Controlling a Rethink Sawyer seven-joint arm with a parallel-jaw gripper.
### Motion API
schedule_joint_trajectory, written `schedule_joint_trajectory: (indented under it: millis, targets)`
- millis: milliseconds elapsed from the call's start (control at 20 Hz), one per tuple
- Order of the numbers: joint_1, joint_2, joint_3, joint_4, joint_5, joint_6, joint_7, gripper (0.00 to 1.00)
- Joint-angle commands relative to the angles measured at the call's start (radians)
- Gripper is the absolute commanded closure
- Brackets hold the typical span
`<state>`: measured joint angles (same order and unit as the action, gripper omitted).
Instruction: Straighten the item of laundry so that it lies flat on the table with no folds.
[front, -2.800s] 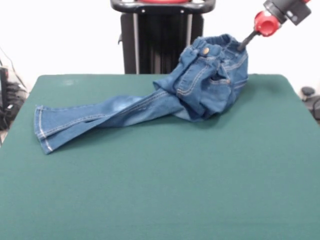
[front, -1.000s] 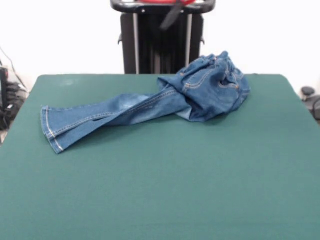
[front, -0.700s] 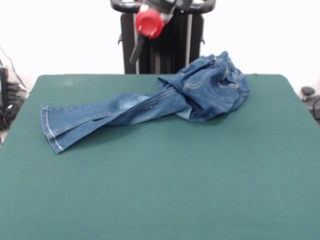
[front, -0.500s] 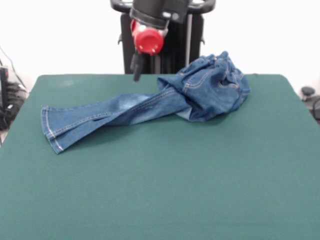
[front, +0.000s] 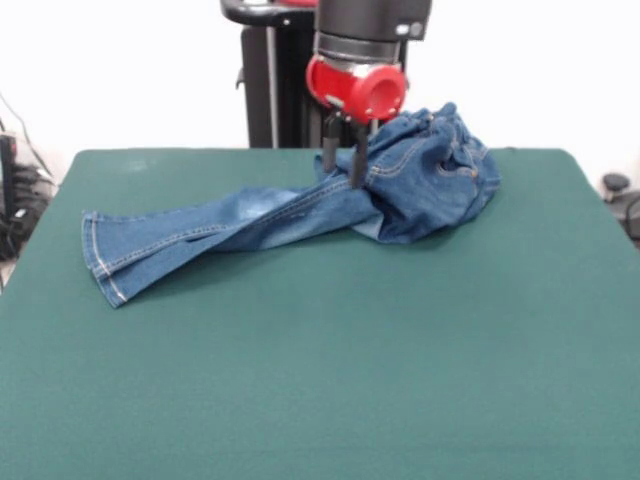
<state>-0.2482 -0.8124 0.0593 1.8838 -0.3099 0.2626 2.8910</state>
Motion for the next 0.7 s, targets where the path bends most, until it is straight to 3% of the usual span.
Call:
schedule_joint_trajectory:
  millis: [50,250,400,700]
  targets:
    - [-0.155,-0.113,0.341,0.102,-0.105,0.113,-0.438,0.0]
    - [-0.275,-0.159,0.439,0.153,-0.132,0.147,-0.51,0.0]
    - [-0.316,-0.151,0.471,0.143,-0.164,0.17,-0.547,0.0]
    - [-0.274,-0.124,0.433,0.115,-0.238,0.136,-0.473,0.0]
